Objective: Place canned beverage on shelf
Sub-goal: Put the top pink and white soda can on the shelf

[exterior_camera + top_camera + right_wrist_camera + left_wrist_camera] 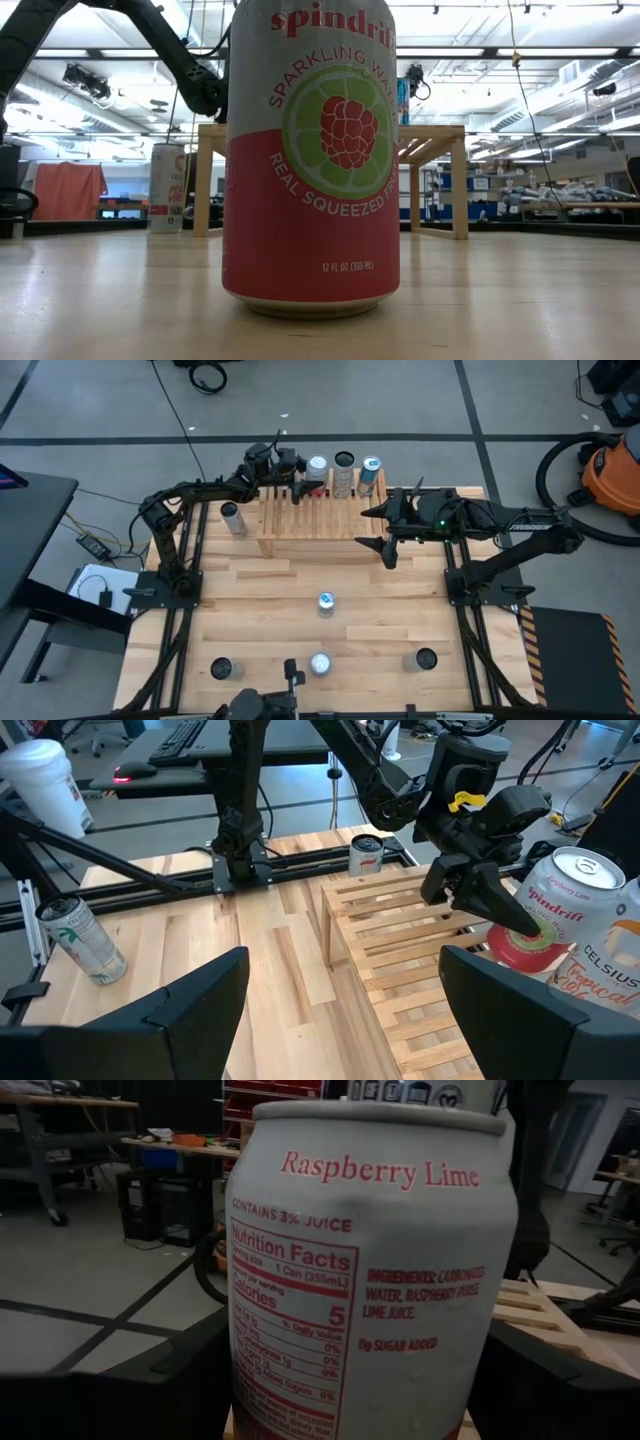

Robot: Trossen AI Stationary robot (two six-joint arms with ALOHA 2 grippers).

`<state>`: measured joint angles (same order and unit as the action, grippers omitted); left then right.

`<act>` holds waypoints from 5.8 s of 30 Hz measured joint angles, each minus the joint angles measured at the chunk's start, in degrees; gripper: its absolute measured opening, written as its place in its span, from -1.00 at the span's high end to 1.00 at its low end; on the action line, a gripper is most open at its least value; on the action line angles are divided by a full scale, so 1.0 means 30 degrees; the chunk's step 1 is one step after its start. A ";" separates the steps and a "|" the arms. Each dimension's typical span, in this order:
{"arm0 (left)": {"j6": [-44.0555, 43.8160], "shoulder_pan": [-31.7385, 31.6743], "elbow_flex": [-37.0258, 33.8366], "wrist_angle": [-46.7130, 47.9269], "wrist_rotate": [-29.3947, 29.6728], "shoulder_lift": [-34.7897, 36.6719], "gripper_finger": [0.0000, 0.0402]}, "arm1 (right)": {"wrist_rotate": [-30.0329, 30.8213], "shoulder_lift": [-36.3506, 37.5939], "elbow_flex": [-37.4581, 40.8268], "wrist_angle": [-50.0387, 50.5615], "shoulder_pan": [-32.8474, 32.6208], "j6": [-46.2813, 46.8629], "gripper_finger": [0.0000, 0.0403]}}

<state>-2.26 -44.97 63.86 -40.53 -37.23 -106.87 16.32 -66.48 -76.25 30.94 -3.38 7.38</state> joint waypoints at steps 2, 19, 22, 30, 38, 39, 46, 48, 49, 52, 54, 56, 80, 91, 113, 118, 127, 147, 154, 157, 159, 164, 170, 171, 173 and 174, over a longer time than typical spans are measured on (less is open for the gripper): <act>0.0007 0.0000 0.0000 0.0000 0.0022 0.0000 -0.57 | 0.0000 0.0000 0.0000 0.0000 0.0000 -0.0006 -0.67; 0.0007 0.0007 0.0000 0.0019 0.0029 0.0000 -0.57 | 0.0000 -0.0001 0.0000 0.0007 0.0000 -0.0007 -0.67; 0.0007 0.0171 0.0000 0.0015 0.0036 0.0000 -0.57 | 0.0000 0.0000 0.0000 0.0007 0.0000 -0.0007 -0.67; -0.0007 0.0262 0.0000 0.0022 0.0369 0.0000 -0.57 | 0.0000 0.0000 0.0000 0.0000 0.0000 -0.0007 -0.67; -0.0002 0.0321 0.0007 0.0013 0.0589 0.0000 -0.57 | 0.0000 -0.0003 0.0000 0.0000 0.0000 0.0051 -0.67; -0.0011 0.0321 0.0007 0.0015 0.0597 0.0000 -0.57 | 0.0000 -0.0007 0.0000 0.0000 0.0000 0.0051 -0.67; -0.0593 0.0240 0.0007 0.0060 -0.0792 0.0000 -0.57 | 0.0000 -0.0003 0.0000 0.0000 0.0000 0.0051 -0.67; -0.0612 0.0155 0.0007 0.0094 -0.1191 0.0000 -0.57 | 0.0000 -0.0003 0.0000 0.0000 0.0000 0.0058 -0.67; -0.0625 0.0146 0.0007 0.0101 -0.1369 0.0000 -0.57 | 0.0000 -0.0002 0.0000 0.0000 0.0000 0.0057 -0.67; -0.0639 0.0029 0.0007 0.0172 -0.1842 0.0000 -0.57 | 0.0000 -0.0007 0.0000 0.0000 0.0000 0.0058 -0.67; -0.0609 -0.0071 0.0028 0.0360 -0.1851 0.0000 -0.57 | 0.0000 0.0000 0.0000 0.0000 0.0000 0.0061 -0.67; -0.0533 -0.0180 0.0047 0.0619 -0.1941 0.0007 -0.57 | 0.0000 0.0000 0.0000 0.0000 0.0000 0.0145 -0.67; -0.1539 -0.0291 0.0036 0.0831 -0.1741 0.0022 -0.57 | 0.0000 -0.0006 0.0000 0.0000 0.0000 0.0146 -0.67; -0.1999 0.0065 -0.0044 -0.0309 -0.1310 -0.0058 -0.57 | 0.0006 -0.0007 0.0000 0.0000 0.0000 0.0146 -0.67; -0.2544 -0.0284 0.0020 0.0350 -0.1659 0.0007 -0.57 | 0.0007 -0.0006 0.0000 0.0000 0.0000 0.0146 -0.67; -0.2510 -0.0175 0.0021 0.0372 -0.1661 0.0007 -0.57 | 0.0007 -0.0001 0.0000 0.0000 0.0000 0.0144 -0.67; -0.2514 -0.0160 0.0015 0.0219 -0.1654 0.0007 -0.57 | 0.0007 -0.0001 0.0000 0.0000 0.0000 0.0155 -0.67; -0.2608 -0.0121 0.0000 -0.0086 -0.1347 -0.0007 -0.57 | 0.0007 0.0000 0.0000 0.0000 0.0000 0.0681 -0.67; -0.3318 -0.0015 -0.0022 -0.0513 -0.1227 -0.0051 -0.57 | 0.0015 -0.0007 0.0000 0.0000 0.0000 0.1005 -0.67; -0.4154 -0.0015 -0.0022 -0.0499 -0.1231 -0.0051 -0.57 | 0.0015 -0.0007 0.0000 0.0000 0.0000 0.1003 -0.67; -0.4536 -0.0015 -0.0022 -0.0499 -0.1231 -0.0051 -0.57 | 0.0015 -0.0004 0.0000 0.0000 0.0004 0.0998 -0.67; -0.4056 -0.0015 -0.0022 -0.0507 -0.1246 -0.0051 -0.57 | 0.0015 -0.0007 0.0000 0.0000 0.0000 0.0998 -0.67; -0.2978 -0.0015 -0.0022 -0.0503 -0.1246 -0.0051 -0.57 | 0.0015 -0.0003 0.0000 -0.0002 0.0000 0.0994 -0.67; -0.2961 -0.0018 -0.0022 -0.0503 -0.1246 -0.0051 -0.57 | 0.0015 -0.0007 0.0000 0.0000 0.0000 0.0991 -0.67; -0.2948 -0.0061 -0.0022 -0.0503 -0.1261 -0.0051 -0.57 | 0.0015 0.0000 0.0000 0.0000 0.0000 0.0918 -0.67; -0.2943 -0.0070 -0.0022 -0.0503 -0.1253 -0.0051 -0.57 | 0.0015 -0.0007 0.0000 -0.0001 0.0000 0.0867 -0.67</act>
<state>-11.09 -45.18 63.79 -42.04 -40.99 -107.02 16.36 -66.50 -76.25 30.94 -3.38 9.98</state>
